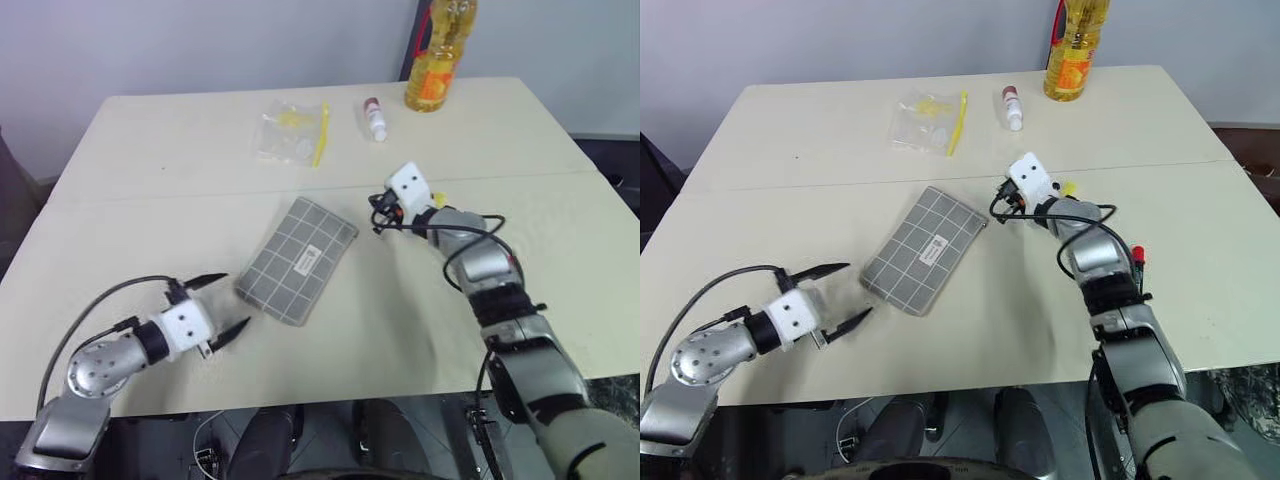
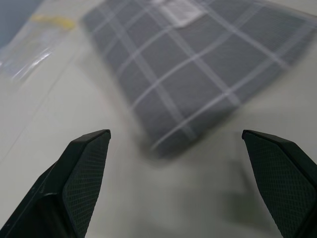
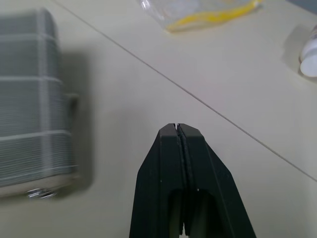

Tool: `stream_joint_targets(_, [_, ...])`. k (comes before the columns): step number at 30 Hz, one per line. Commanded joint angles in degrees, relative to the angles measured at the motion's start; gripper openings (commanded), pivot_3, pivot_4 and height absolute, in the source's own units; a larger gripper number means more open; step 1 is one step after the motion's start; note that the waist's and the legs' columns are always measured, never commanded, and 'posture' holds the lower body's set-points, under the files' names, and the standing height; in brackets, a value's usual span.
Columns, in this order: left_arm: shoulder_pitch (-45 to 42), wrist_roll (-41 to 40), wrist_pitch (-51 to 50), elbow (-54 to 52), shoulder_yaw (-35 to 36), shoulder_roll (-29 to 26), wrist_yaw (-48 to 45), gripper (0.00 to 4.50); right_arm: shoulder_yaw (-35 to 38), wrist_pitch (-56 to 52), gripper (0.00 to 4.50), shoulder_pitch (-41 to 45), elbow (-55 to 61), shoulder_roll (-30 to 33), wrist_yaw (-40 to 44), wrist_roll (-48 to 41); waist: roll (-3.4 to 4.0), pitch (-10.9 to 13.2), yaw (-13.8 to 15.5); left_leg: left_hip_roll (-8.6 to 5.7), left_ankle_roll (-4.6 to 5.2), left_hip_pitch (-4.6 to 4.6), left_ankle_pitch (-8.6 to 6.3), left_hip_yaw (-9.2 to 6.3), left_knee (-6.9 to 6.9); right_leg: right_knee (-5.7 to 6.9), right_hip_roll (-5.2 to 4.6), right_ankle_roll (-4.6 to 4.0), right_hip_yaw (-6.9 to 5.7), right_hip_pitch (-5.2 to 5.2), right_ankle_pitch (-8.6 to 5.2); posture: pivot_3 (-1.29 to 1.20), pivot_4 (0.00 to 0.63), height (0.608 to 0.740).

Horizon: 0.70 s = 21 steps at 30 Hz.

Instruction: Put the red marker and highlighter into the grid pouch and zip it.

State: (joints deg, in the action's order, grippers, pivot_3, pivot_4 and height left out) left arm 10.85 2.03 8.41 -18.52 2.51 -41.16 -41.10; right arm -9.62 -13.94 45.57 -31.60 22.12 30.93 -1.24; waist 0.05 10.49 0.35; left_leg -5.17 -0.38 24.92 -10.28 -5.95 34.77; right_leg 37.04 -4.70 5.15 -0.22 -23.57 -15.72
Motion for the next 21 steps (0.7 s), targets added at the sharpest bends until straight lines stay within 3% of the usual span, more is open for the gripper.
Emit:
stream_joint_targets(1, [-2.06,2.74,2.08,0.31,-2.63,-0.77,-0.52,4.5,0.05,3.29,0.03,4.1,-5.98,-1.66,-1.86,2.4,0.0,0.0,-0.08,0.0,0.01,0.0,0.01,0.0,-0.01,0.01,0.01,0.0,0.0,-0.01,0.0,0.0,0.15,0.74])
stream_joint_targets(10, [-8.14,7.93,1.99,4.71,-8.68,-0.63,-1.13,4.5,-0.92,8.51,0.03,10.27,-21.52,-5.27,-1.95,6.67,0.05,-0.02,-0.47,-0.02,0.0,-0.26,0.04,0.0,-0.06,0.1,0.04,0.14,0.0,0.15,0.1,0.0,0.15,0.74])
stream_joint_targets(21, [-10.78,9.81,2.84,7.77,-11.32,0.04,0.1,4.5,-1.76,9.49,0.03,7.47,-17.48,-5.91,6.11,6.88,0.19,-0.11,-1.08,-0.01,0.01,-0.63,0.04,0.0,-0.14,0.14,0.04,0.18,0.01,0.32,0.12,0.0,0.15,0.74])
